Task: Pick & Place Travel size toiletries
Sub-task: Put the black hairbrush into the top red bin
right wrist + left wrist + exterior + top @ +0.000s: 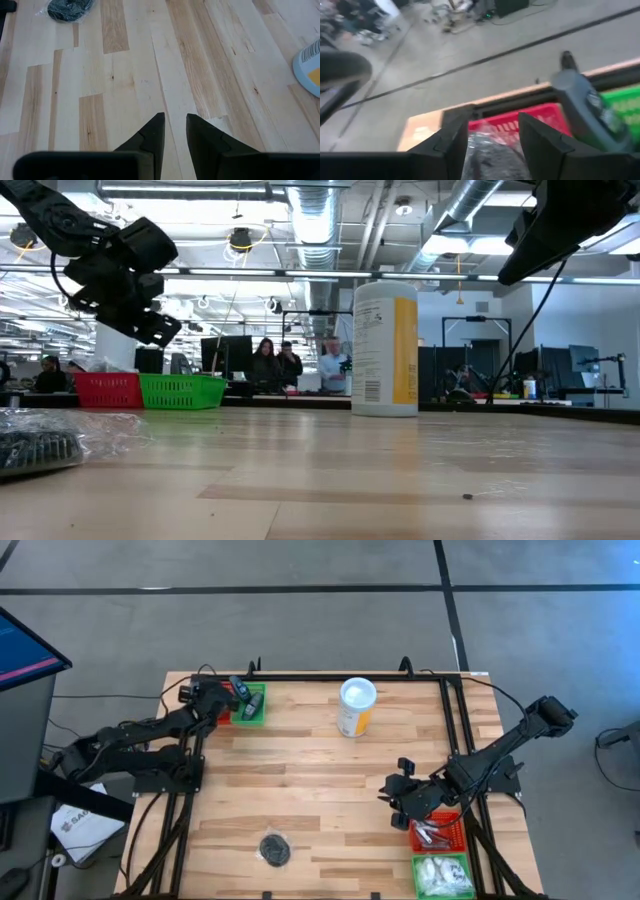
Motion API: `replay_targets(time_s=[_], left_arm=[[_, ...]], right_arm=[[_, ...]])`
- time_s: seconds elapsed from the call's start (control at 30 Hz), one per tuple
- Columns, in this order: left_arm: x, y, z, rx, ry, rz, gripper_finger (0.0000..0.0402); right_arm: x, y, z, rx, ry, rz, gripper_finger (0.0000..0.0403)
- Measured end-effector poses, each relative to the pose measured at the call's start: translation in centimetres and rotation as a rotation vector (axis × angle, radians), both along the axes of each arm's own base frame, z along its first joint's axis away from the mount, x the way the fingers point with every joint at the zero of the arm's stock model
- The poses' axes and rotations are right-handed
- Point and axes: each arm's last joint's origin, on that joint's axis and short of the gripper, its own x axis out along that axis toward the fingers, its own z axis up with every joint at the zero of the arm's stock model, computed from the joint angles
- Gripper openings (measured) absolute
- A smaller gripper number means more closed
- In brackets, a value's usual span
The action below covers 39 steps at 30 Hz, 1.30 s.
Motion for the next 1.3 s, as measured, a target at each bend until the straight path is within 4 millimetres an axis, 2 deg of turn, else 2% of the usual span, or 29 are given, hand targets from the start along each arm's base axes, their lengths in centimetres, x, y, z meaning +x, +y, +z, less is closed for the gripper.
replay_targets(time_s=[0.27,0.57,0.97,1.3], left_arm=[[0.9,-0.3,-0.3,-0.143,-0.102,-0.253,0.0153],[2.8,-1.9,-0.5,-0.265,-0.186,-0.566,0.015],[5.6,-6.5,-0.4,-0.404,-0.256,-0.979,0.015],[6.8,-11.4,-0.4,-0.537,-0.302,-1.244,0.015]], right_arm=[[0.0,0.0,0.0,0.0,0.0,0.001,0.0072],[0.0,0.0,0.0,0.003,-0.005,0.001,0.0072],[0.0,0.0,0.0,0.003,-0.005,0.001,0.0072],[0.0,0.0,0.0,0.003,-0.005,0.001,0.0072]])
